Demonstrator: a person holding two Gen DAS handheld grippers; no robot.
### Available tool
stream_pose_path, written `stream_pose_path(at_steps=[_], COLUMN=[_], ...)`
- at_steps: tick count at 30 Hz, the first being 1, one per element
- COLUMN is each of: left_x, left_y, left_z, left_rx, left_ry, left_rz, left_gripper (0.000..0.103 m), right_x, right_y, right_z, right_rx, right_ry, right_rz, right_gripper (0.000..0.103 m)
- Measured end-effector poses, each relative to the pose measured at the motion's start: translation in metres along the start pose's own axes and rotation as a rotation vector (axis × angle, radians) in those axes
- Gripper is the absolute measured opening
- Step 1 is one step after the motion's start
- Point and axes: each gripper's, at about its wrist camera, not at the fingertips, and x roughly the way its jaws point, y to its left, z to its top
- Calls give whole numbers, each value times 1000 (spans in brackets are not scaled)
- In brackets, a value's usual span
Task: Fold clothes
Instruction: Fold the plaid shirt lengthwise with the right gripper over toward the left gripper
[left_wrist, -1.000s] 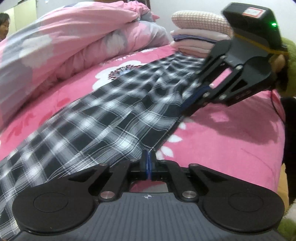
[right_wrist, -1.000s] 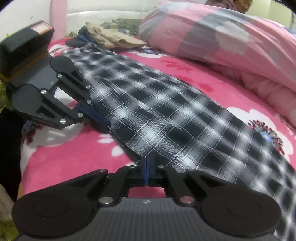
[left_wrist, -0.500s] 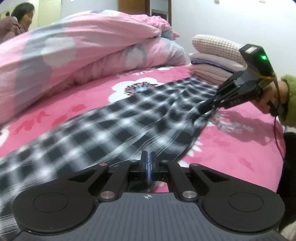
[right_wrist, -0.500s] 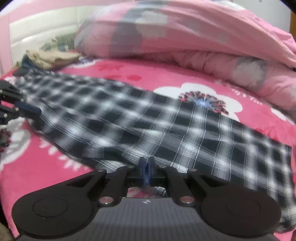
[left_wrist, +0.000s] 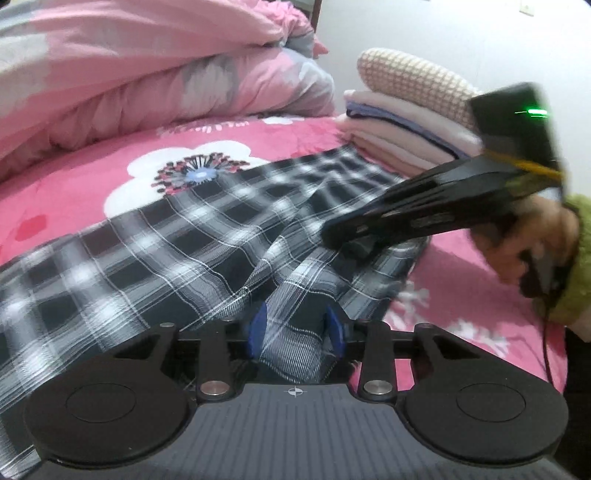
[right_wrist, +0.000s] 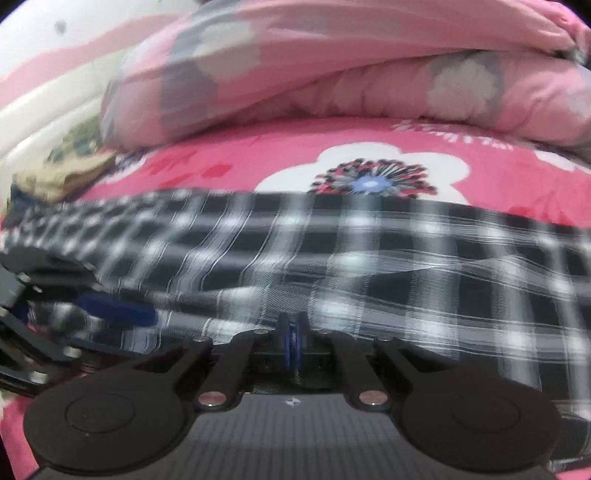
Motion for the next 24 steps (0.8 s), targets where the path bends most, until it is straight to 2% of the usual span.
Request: stream_pose_path(at_steps=[3, 6, 8, 10, 12, 13, 15, 16, 17, 19, 24], left_x=[2, -2, -8, -10, -9, -8, -4, -4, -5, -9, -13], left_y=[5, 7, 3, -5, -16, -20, -27, -30, -30, -31, -32], left_z=[-2, -1, 0, 0, 0, -1, -2, -3, -3, -3, -6], left_rx=[-21, -45, -46, -25, 18, 40, 72, 84, 84, 85, 102], left_ry=[5, 5, -8, -22, -23, -20, -9, -4, -3, 0, 19], left_rz=[-15, -19, -21, -23, -11, -6, 5, 6, -5, -26, -82], left_gripper=[34, 35, 36, 36, 35, 35, 26, 17, 9, 5, 5], right_x=[-27, -36, -32, -27, -21, -18, -17, -19, -23, -34, -45], right_y=[10, 31, 40, 46, 50, 52, 53, 52, 49, 48, 47], right_z=[-12, -29, -37, -42, -44, -44, -44, -43, -42, -45, -64], right_rx=[-161, -424, -554, -644, -708, -728, -722, -705, -685, -671, -727], right_ry=[-49, -15, 6, 12, 15, 17, 12, 6, -2, 1, 42], right_rz=[20, -24, -84, -125, -163, -187, -224, -231, -234, -210, -189], right_gripper=[3, 6, 30, 37, 37, 35, 22, 4, 2, 1, 1])
